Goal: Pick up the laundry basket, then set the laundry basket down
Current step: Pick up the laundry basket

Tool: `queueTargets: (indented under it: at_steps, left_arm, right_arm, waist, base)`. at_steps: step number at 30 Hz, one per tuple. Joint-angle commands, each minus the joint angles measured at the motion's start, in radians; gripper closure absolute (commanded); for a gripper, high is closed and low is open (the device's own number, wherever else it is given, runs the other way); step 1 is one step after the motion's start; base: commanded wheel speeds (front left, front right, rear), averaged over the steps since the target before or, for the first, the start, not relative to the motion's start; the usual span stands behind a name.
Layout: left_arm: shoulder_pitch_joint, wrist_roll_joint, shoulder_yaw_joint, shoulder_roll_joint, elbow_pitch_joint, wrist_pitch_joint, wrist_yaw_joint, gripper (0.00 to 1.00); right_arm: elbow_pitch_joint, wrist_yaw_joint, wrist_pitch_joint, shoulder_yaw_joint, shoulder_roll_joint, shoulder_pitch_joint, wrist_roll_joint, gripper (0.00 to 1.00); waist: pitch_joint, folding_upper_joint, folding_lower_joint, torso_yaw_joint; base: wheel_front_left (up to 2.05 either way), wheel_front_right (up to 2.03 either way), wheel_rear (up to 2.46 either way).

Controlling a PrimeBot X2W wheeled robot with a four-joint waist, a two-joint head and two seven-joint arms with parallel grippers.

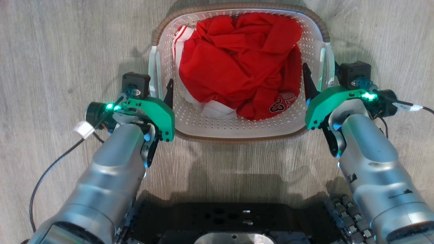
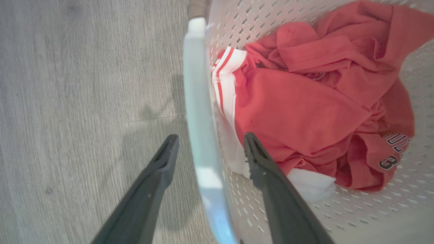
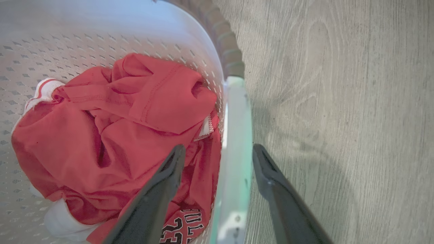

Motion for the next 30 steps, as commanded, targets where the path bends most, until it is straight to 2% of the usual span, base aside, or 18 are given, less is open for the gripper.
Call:
queueTargets:
  at_steps: [1, 10, 14, 15, 16, 17, 18, 19, 21, 22, 24, 30]
  left_arm:
    - [0.013, -0.009, 0.009, 0.023, -0.003, -0.009, 0.013, 0.00]
    - [-0.001, -0.043, -0.029, 0.023, -0.001, -0.009, 0.025, 0.01]
    - [-0.008, -0.053, -0.045, 0.023, 0.001, -0.009, 0.028, 0.12]
    - [-0.011, -0.055, -0.048, 0.023, 0.001, -0.009, 0.029, 0.21]
    - [-0.012, -0.056, -0.051, 0.023, 0.000, -0.009, 0.030, 0.31]
    - [-0.014, -0.058, -0.054, 0.023, 0.000, -0.009, 0.031, 0.44]
    - [-0.015, -0.060, -0.057, 0.023, 0.000, -0.009, 0.032, 0.53]
    - [-0.016, -0.063, -0.060, 0.023, 0.000, -0.009, 0.032, 0.62]
    - [-0.018, -0.069, -0.068, 0.023, -0.001, -0.009, 0.034, 1.00]
    - [-0.018, -0.072, -0.072, 0.023, -0.002, -0.009, 0.035, 1.00]
    - [-0.019, -0.078, -0.078, 0.023, -0.004, -0.009, 0.037, 1.00]
    - [-0.016, -0.096, -0.093, 0.023, -0.003, -0.009, 0.042, 1.00]
  right_arm:
    - [-0.003, 0.006, -0.013, 0.025, 0.016, 0.040, 0.007, 0.00]
    - [0.038, 0.006, -0.013, 0.036, 0.016, 0.013, 0.029, 0.00]
    - [0.053, 0.006, -0.013, 0.040, 0.016, 0.006, 0.046, 0.00]
    - [0.058, 0.006, -0.013, 0.041, 0.016, 0.004, 0.050, 0.00]
    - [0.063, 0.006, -0.013, 0.042, 0.016, 0.002, 0.055, 0.05]
    - [0.068, 0.006, -0.013, 0.043, 0.016, 0.000, 0.059, 0.21]
    - [0.073, 0.006, -0.013, 0.045, 0.016, -0.002, 0.062, 0.44]
    - [0.078, 0.006, -0.013, 0.047, 0.016, -0.004, 0.065, 0.53]
    - [0.087, 0.006, -0.013, 0.048, 0.016, -0.008, 0.068, 0.61]
    - [0.095, 0.006, -0.013, 0.048, 0.016, -0.009, 0.070, 0.67]
    - [0.110, 0.006, -0.013, 0.048, 0.016, -0.012, 0.075, 1.00]
    - [0.135, 0.006, -0.013, 0.051, 0.016, -0.022, 0.082, 1.00]
  waist:
    - [0.001, 0.0000, 0.0000, 0.001]
    - [0.009, 0.0000, 0.0000, 0.004]
    - [0.013, 0.0000, 0.0000, 0.004]
    - [0.014, 0.0000, 0.0000, 0.004]
    - [0.015, 0.0000, 0.0000, 0.004]
    - [0.015, 0.0000, 0.0000, 0.004]
    - [0.016, 0.0000, 0.0000, 0.004]
    - [0.016, 0.0000, 0.0000, 0.004]
    - [0.016, 0.0000, 0.0000, 0.004]
    - [0.016, 0.0000, 0.0000, 0.005]
    - [0.015, 0.0000, 0.0000, 0.006]
    - [0.009, 0.0000, 0.0000, 0.006]
  base:
    - [0.00, 0.00, 0.00]
    - [0.00, 0.00, 0.00]
    - [0.00, 0.00, 0.00]
    - [0.00, 0.00, 0.00]
    - [0.00, 0.00, 0.00]
    - [0.00, 0.00, 0.00]
    - [0.00, 0.00, 0.00]
    - [0.00, 0.00, 0.00]
    - [0.00, 0.00, 0.00]
    - [0.00, 0.00, 0.00]
    - [0.00, 0.00, 0.00]
    - [0.00, 0.00, 0.00]
